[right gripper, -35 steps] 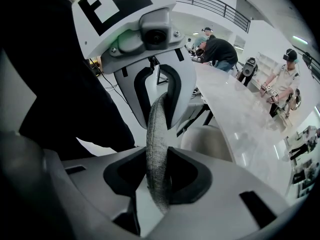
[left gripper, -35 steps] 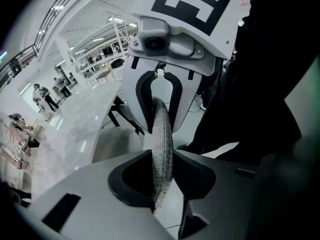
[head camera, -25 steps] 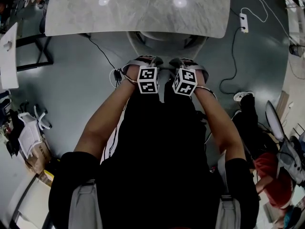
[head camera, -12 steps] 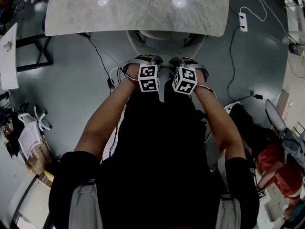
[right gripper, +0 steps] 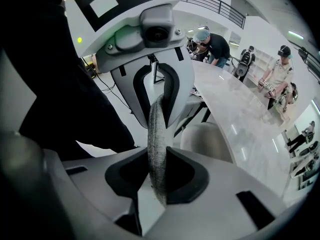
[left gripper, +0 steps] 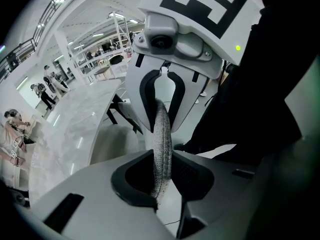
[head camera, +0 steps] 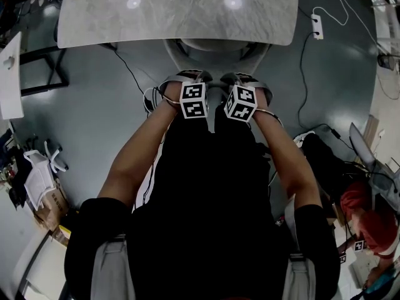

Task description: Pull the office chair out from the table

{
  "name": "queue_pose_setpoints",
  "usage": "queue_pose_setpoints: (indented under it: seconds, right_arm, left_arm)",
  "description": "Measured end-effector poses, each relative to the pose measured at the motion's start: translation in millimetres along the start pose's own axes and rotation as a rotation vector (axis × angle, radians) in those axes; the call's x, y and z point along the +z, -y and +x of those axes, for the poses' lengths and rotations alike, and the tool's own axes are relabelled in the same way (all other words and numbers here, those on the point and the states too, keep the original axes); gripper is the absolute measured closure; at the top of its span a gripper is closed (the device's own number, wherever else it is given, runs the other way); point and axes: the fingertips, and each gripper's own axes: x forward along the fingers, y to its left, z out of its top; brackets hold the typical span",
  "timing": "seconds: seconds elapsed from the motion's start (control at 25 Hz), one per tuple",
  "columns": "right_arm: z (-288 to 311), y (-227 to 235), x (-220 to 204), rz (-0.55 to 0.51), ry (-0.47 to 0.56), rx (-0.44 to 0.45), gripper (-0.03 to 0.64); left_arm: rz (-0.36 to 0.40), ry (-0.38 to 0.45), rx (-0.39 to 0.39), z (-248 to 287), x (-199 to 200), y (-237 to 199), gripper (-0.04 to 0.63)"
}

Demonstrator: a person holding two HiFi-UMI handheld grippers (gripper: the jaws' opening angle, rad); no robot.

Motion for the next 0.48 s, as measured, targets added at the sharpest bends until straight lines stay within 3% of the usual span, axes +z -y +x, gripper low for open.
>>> queue_pose_setpoints:
  seconds: [0.48]
  right_arm:
    - [-1.5,-16.2,2.3,-0.007,0.006,0.037,0.525]
  left_arm:
    - [0.002,-0.010,-0.013,-3.0,-1.9,15.5,0.511]
